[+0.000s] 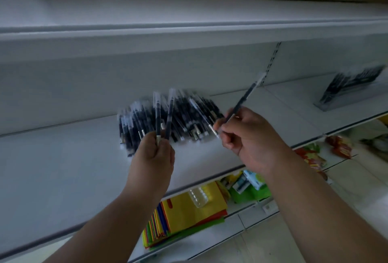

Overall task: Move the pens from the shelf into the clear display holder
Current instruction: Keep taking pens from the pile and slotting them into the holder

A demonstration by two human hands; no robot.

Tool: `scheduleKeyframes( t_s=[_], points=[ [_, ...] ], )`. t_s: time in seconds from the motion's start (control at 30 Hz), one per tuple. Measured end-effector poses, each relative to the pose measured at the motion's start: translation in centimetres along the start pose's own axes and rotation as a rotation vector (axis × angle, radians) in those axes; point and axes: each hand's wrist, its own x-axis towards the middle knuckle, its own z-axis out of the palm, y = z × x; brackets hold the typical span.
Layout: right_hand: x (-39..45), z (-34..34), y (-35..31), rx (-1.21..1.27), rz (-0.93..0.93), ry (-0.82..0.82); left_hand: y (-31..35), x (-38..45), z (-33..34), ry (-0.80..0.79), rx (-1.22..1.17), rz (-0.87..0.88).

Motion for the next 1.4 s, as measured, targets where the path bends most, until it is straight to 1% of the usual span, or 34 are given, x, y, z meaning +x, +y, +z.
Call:
scheduleKeyframes(
  t_s=[0.17,0.27,0.3,0.37,0.43,0.57,0.67,0.73,0.8,0.9,1.0,1.07,1.17,1.27,1.33,1.4],
  points=[
    [-2.8,-5.8,-1.4,-0.119,-0.142,0.176,0.0,-1.0,5.9,-0.088,-0.036,-0.034],
    [-4.9,-10.5,-2.4,-0.13,-0.158,0.253,-0.1,-2.3,10.9,-0.132,-0.013,-0.03],
    [-5.7,-12.4,-2.7,-0.184,-0.173,0.282,-0.2,-2.9,12.8,-0.137,0.03,-0.019],
    [-7.1,-16.6,-3.3,-0.372,-0.205,0.337,-0.3,-4.2,16.8,-0.135,0.094,0.01],
    [-8.6,-21.0,-4.1,-0.516,-0.235,0.391,-0.3,-5.7,21.1,-0.161,0.063,0.007],
    [-10.2,-28.8,-6.5,-0.543,-0.272,0.474,0.0,-8.2,29.4,-0.209,0.058,-0.007],
    [-10.1,-33.0,-7.5,-0.541,-0.296,0.472,0.3,-9.3,34.3,-0.246,0.069,0.018],
    [-9.5,-35.1,-7.7,-0.515,-0.3,0.467,0.4,-9.6,36.5,-0.259,0.067,-0.001],
    [-8.3,-36.8,-7.9,-0.586,-0.287,0.467,0.4,-9.3,38.2,-0.246,0.055,-0.021],
    [-5.8,-39.1,-8.1,-0.693,-0.321,0.506,0.1,-7.6,40.3,-0.209,0.045,-0.049],
    [-2.7,-41.2,-8.6,-0.677,-0.378,0.551,-0.1,-5.1,42.0,-0.192,0.071,-0.018],
    [-0.7,-42.5,-9.1,-0.678,-0.429,0.552,0.1,-3.1,43.3,-0.176,0.08,0.003],
    [2.3,-44.3,-10.5,-0.737,-0.508,0.518,0.5,-1.1,45.8,-0.106,0.044,0.012],
    [5.9,-46.2,-11.7,-0.827,-0.549,0.465,0.8,0.1,47.9,-0.019,0.041,0.036],
    [8.8,-47.1,-12.3,-0.901,-0.55,0.398,0.8,1.0,49.1,0.057,0.028,0.051],
    [11.4,-47.6,-12.7,-0.951,-0.551,0.305,0.6,1.7,50.6,0.144,-0.012,0.024]
  ],
)
